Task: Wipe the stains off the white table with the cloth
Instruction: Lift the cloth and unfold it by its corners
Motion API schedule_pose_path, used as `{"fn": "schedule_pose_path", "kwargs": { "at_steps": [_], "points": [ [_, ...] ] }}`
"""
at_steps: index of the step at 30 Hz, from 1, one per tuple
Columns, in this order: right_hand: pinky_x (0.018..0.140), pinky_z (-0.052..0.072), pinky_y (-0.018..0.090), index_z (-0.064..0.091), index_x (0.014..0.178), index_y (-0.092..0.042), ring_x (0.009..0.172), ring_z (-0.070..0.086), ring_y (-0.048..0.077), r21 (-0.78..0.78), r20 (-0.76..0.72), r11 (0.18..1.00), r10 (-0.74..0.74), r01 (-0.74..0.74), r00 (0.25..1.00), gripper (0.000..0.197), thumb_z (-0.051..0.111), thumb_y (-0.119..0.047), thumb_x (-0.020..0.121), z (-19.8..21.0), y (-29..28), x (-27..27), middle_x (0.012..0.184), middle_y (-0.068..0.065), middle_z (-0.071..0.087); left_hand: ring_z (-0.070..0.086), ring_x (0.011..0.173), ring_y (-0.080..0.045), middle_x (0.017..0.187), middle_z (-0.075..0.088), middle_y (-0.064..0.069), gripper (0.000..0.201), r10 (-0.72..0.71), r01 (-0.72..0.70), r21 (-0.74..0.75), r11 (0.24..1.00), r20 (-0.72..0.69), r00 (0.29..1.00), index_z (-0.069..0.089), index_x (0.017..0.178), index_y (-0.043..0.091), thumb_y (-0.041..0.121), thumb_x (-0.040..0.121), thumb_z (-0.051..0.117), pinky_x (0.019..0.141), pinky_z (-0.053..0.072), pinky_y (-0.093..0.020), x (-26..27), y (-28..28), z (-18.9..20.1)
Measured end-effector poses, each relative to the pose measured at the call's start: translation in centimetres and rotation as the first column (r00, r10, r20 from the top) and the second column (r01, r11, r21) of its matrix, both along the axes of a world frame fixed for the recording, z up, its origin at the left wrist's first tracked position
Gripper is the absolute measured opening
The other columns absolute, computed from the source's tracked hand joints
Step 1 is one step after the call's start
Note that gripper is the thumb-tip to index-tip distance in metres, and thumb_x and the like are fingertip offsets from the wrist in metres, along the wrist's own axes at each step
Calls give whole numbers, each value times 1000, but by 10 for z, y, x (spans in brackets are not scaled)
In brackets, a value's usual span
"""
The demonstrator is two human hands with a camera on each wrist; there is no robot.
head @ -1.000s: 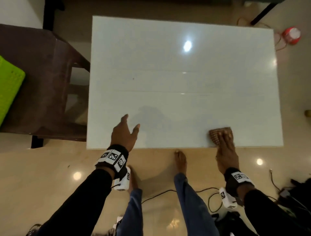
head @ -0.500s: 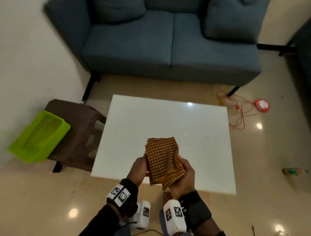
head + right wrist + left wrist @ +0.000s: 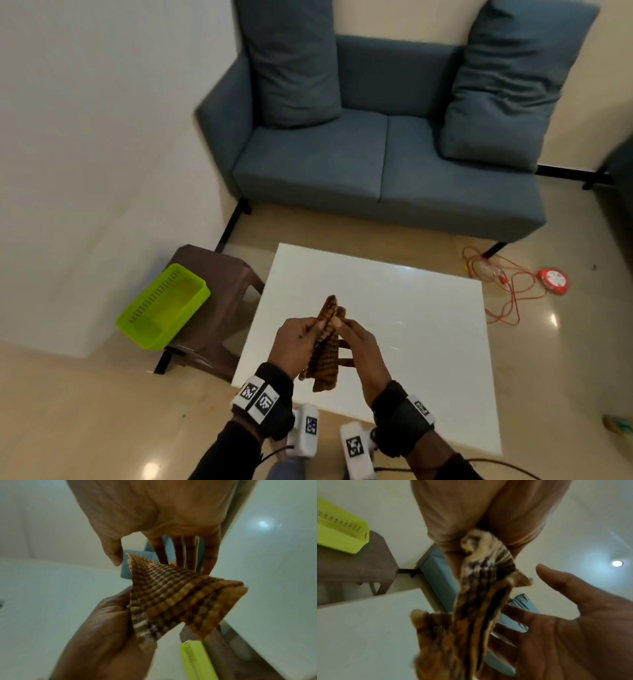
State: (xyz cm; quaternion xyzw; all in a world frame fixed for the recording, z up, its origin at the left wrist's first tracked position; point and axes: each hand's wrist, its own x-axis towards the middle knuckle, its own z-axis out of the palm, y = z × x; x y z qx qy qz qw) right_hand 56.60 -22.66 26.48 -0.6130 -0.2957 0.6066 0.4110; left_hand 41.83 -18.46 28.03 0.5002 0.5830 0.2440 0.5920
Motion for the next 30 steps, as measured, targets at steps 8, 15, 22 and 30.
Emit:
{"fn": "schedule_pose_path", "kwargs": {
  "at_steps": [8,15,22,30],
  "points": [
    [77,63,37,74,117,-3,103,76,33,-61,-140,989,-143,136,980,30,52,-22,109,15,42,-68,108,15,80,74,91,-30,96,78,-16,29,138,-125,-86,988,165,977,75,104,0,21,103,55,74,62,-37,-89,31,20],
    [87,58,44,71,120,-2,111,73,34,-75,-125,991,-120,112,985,35,51,-28,109,43,83,-68,114,14,78,69,98,-29,103,77,-9,46,497,-421,-280,863,314,809,72,114,9,45,99,47,78,52,-37,-163,49,14],
    [96,52,45,73,112,-10,108,71,28,38,16,984,176,-176,984,31,54,-34,106,104,112,-59,109,5,79,68,105,-31,117,73,-17,67,231,-176,-164,970,425,875,67,122,-1,54,85,67,75,61,-40,-188,79,41],
    [77,60,29,70,108,-9,86,74,16,22,29,897,440,-441,898,28,52,-31,107,166,155,-29,95,3,77,69,110,-26,116,73,-12,68,-291,312,-13,950,323,900,62,122,14,30,62,91,96,51,-44,-167,117,91]
  ]
}}
